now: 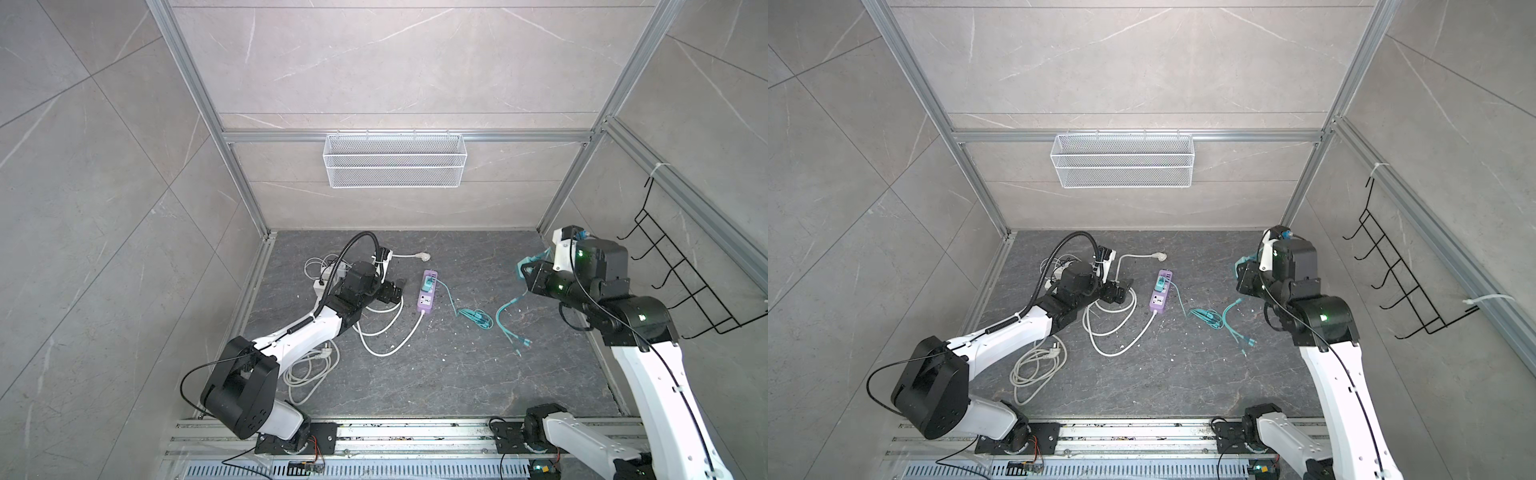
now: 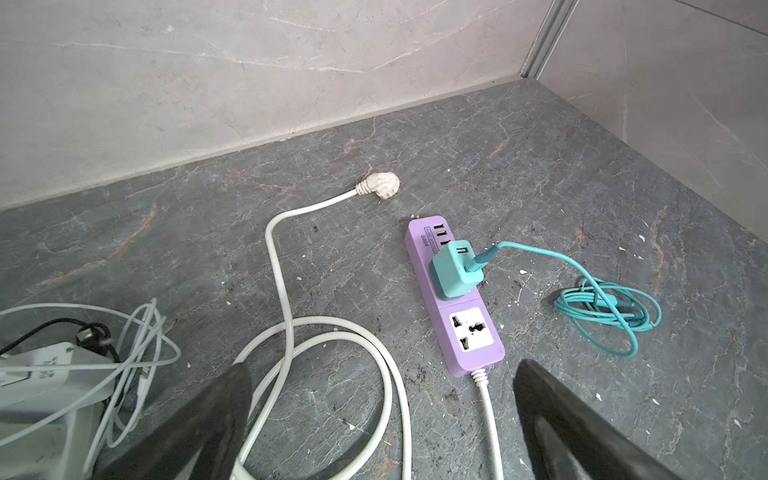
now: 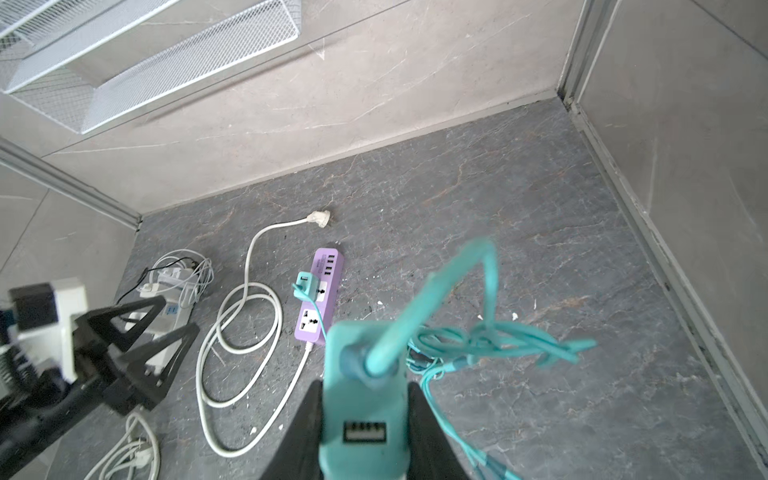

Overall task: Insert the plug
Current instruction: 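Swing the teal charger with the right gripper back over the purple strip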

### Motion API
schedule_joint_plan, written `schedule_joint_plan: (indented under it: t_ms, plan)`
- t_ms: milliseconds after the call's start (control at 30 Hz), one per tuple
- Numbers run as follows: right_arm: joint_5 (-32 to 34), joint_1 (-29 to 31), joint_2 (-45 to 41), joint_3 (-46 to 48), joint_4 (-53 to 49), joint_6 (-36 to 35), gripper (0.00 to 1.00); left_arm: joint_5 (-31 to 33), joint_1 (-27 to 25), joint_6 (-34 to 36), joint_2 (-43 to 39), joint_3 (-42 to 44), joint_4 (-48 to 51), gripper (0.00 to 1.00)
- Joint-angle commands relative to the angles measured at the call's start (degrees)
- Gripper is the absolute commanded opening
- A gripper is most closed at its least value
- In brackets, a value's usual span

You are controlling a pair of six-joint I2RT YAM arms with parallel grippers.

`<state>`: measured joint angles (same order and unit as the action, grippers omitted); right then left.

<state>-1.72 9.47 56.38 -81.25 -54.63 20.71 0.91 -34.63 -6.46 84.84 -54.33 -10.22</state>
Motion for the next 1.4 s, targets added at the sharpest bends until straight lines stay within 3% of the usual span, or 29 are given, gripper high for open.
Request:
schedule_joint_plan:
  t_ms: [0, 200, 400, 567, 700, 1067, 1367]
  plan:
    - [-7.91, 1.22, -3.31, 5.21, -2.28, 3.06, 0.07, -1.73, 0.23, -2.81, 1.48, -3.2, -0.02, 1.0]
    - [-10.42, 6.65, -6.89, 11.78, -1.98, 5.68, 0.07, -2.6, 0.33, -2.63, 5.23, -7.1, 1.12, 1.0]
    - [-11.39, 15.17, -2.93, 18.3, 5.14, 8.71, 0.07, -3.67, 0.4, -3.8, 11.0, -11.59, 3.69, 0.99]
    - [-10.41, 19.94, 3.73, 21.44, 11.25, 10.2, 0.06, -7.23, 0.51, -4.16, 14.95, -14.64, 6.48, 0.91]
    - [-9.74, 23.19, 7.59, 21.49, 15.2, 11.78, 0.06, -10.18, 0.52, -4.32, 18.86, -18.05, 10.18, 0.79]
    - [-5.62, 25.68, 11.32, 21.25, 16.59, 14.4, 0.06, -16.65, 1.76, -6.55, 26.66, -24.78, 10.54, 0.75]
    - [-0.52, 26.87, 6.07, 21.64, 12.54, 17.65, 0.05, -19.48, 4.13, -9.0, 30.68, -28.35, 8.17, 0.73]
